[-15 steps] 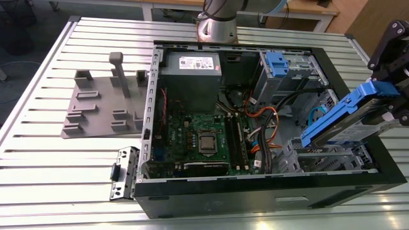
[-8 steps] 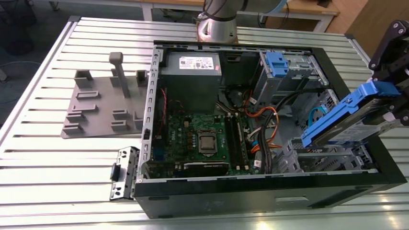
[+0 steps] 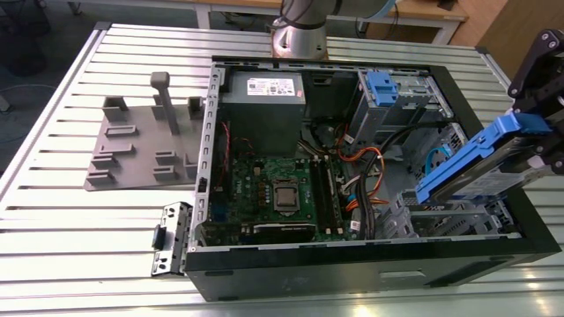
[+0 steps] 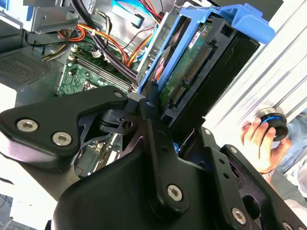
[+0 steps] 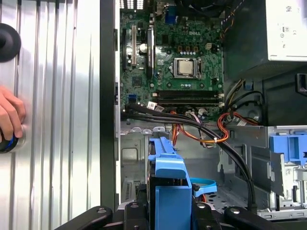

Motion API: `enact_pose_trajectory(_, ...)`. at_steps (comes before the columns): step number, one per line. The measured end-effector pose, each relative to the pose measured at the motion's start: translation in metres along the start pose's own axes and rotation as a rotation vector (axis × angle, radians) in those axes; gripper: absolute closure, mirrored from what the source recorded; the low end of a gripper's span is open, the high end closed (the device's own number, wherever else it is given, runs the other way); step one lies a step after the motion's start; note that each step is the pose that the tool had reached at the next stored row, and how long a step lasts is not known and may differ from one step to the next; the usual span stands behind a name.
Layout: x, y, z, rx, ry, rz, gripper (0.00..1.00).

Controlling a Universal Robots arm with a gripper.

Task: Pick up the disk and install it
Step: 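Insert the disk into the insertion slot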

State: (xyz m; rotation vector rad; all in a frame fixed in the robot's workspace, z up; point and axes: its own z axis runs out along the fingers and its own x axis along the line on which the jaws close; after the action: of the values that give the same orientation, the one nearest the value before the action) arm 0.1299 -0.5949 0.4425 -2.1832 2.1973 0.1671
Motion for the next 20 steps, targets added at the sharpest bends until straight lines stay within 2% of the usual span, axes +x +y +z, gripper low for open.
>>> enact_pose_trajectory(7, 0.0017, 0.0006, 0.0062, 0.0001, -0.0008, 0.000, 0.64)
enact_pose_trajectory(14, 0.0024, 0.0066, 0.0123, 0.0000, -0.0012, 0.000, 0.64)
enact_pose_trajectory(20, 0.0012, 0.0065, 0.0193, 0.0004, -0.0010, 0.003, 0.64)
